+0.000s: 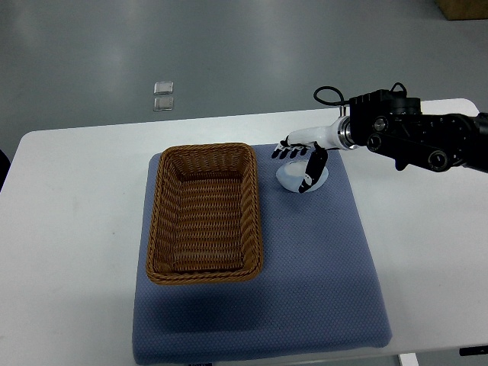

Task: Place blue toy in brown basket
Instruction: 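Lower the right hand onto the white egg toy and close fingers, then lift the egg toy with the right hand and carry it over the basket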

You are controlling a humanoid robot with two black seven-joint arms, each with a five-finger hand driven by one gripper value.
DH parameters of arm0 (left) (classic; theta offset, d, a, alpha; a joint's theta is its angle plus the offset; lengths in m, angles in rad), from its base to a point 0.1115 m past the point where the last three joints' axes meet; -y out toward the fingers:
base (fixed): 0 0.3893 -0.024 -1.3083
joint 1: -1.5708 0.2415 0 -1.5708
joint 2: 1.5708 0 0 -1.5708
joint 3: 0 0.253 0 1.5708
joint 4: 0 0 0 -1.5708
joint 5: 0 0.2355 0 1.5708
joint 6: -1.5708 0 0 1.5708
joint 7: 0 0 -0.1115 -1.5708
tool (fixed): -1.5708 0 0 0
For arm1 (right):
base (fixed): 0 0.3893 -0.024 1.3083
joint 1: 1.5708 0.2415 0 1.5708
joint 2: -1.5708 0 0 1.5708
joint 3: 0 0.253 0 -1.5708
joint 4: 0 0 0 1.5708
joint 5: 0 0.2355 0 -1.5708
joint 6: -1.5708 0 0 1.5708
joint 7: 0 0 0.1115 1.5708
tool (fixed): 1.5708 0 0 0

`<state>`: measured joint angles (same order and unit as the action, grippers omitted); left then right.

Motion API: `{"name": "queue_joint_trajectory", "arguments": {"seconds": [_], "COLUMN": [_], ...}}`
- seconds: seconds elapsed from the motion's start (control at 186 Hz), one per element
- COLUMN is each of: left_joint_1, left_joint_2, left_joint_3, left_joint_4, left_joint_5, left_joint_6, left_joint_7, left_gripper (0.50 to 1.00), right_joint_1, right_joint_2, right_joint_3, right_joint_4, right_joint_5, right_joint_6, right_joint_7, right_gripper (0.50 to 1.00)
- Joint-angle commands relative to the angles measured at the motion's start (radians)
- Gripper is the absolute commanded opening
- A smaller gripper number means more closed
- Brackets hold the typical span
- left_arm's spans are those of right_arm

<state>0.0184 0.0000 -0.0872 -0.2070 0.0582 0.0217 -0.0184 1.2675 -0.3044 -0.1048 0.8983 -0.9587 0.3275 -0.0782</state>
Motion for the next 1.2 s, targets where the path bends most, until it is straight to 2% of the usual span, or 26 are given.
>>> {"name": "queue_joint_trajectory", "arguments": {"seconds": [0.0,0.14,0.215,0.279,0.295,0.306,0.311,0.349,0.451,0.494,0.671,0.896,1.036,1.197], "left_joint_1": [0.000,0.000,0.000,0.000,0.000,0.000,0.000,0.000,0.000,0.000,0.000,0.000,0.000,0.002], "left_joint_2": [0.000,0.000,0.000,0.000,0.000,0.000,0.000,0.000,0.000,0.000,0.000,0.000,0.000,0.000], "left_joint_3": [0.000,0.000,0.000,0.000,0.000,0.000,0.000,0.000,0.000,0.000,-0.002,-0.002,-0.002,-0.002], "left_joint_4": [0.000,0.000,0.000,0.000,0.000,0.000,0.000,0.000,0.000,0.000,0.001,0.000,0.000,0.001], "left_joint_5": [0.000,0.000,0.000,0.000,0.000,0.000,0.000,0.000,0.000,0.000,0.000,0.000,0.002,0.000], "left_joint_6": [0.000,0.001,0.000,0.000,0.000,0.000,0.000,0.001,0.000,0.000,0.001,0.000,0.001,0.001], "left_joint_7": [0.000,0.000,0.000,0.000,0.000,0.000,0.000,0.000,0.000,0.000,0.000,0.000,0.000,0.000], "left_gripper": [1.000,1.000,1.000,1.000,1.000,1.000,1.000,1.000,1.000,1.000,1.000,1.000,1.000,1.000], "right_joint_1": [-0.011,-0.031,-0.045,-0.054,-0.057,-0.057,-0.059,-0.065,-0.065,-0.059,-0.008,0.095,0.138,0.168], "right_joint_2": [0.011,0.019,0.022,0.030,0.033,0.033,0.033,0.034,0.034,0.031,-0.002,-0.050,-0.024,0.059], "right_joint_3": [-0.003,-0.001,-0.001,-0.003,-0.003,-0.003,-0.003,-0.003,-0.001,-0.001,0.005,0.013,0.013,0.014], "right_joint_4": [-0.015,-0.042,-0.053,-0.059,-0.061,-0.061,-0.062,-0.070,-0.073,-0.070,-0.053,0.039,0.047,0.047], "right_joint_5": [0.000,-0.035,-0.052,-0.060,-0.063,-0.063,-0.064,-0.068,-0.078,-0.078,-0.068,-0.032,0.032,0.107], "right_joint_6": [-0.015,-0.015,-0.015,-0.019,-0.021,-0.021,-0.022,-0.025,-0.025,-0.024,-0.005,0.044,0.047,0.044], "right_joint_7": [0.000,0.003,0.006,0.006,0.006,0.006,0.006,0.006,0.008,0.008,0.008,0.008,0.008,0.009], "right_gripper": [0.885,0.860,0.821,0.733,0.695,0.695,0.674,0.617,0.539,0.521,0.513,0.519,0.527,0.537]}}
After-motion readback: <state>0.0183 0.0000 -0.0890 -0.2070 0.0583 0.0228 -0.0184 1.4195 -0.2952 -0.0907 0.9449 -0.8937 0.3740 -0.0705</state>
